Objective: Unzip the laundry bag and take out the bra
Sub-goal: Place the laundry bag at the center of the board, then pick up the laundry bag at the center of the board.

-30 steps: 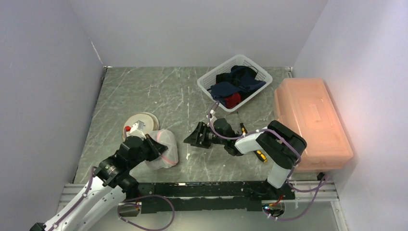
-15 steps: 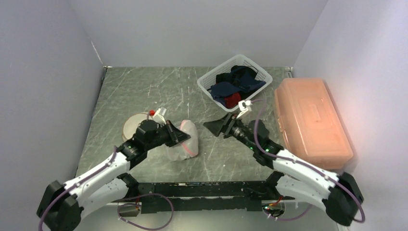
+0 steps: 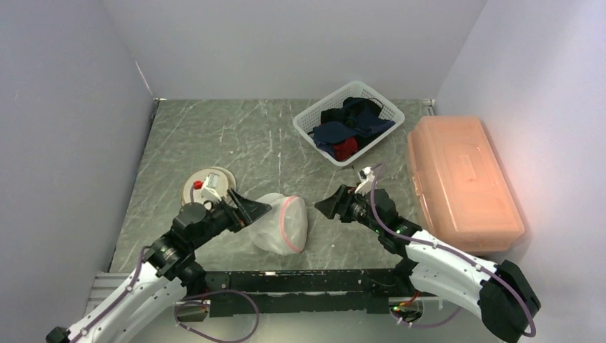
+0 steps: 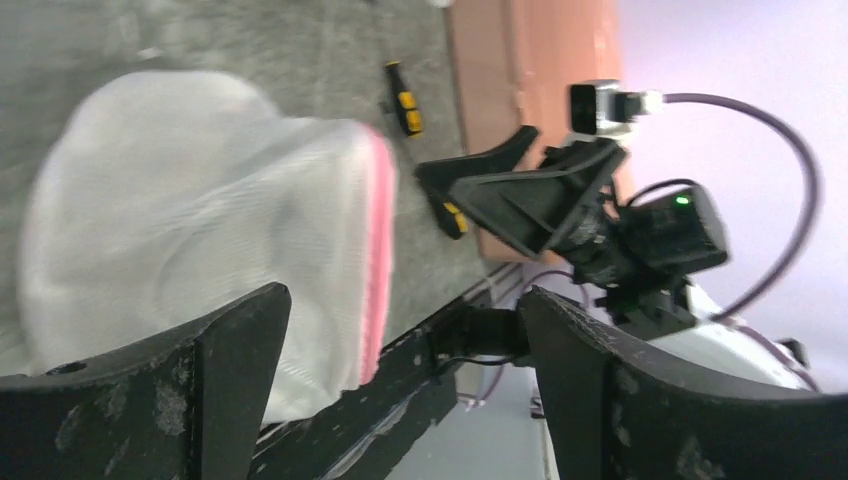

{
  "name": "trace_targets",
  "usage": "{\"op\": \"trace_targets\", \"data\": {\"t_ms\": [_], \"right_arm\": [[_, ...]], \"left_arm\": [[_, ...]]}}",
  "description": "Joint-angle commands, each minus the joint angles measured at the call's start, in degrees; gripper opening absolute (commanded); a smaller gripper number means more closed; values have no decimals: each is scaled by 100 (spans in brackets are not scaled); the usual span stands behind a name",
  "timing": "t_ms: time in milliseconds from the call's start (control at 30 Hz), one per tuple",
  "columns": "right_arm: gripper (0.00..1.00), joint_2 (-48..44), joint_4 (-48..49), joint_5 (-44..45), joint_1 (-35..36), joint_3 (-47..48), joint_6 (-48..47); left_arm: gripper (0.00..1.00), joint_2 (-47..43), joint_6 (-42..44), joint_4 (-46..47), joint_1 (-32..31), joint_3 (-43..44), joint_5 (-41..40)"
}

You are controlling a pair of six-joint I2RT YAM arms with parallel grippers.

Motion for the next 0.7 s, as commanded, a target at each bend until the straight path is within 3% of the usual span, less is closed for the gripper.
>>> {"op": "trace_targets", "data": {"t_ms": [0,133,300,533,667], "right_arm": [[75,281,594,-316,6,101,32],[75,653,857,-458,15,138,110],[74,1062,1178,-572,42,143,288],[74,729,684,-242,68,207,81],[74,409,277,-74,63,159,-18]], "left_arm": [[93,-512,133,-2336,-14,319,-875],[93,-240,427,-2966,-12,750,-1141],[93,980,1148,-3278,-17,1674,-985],[88,2325,2160,-3902,-192,3130,-1127],[78,3416,2522,-4256,-571,3888,-945]]}}
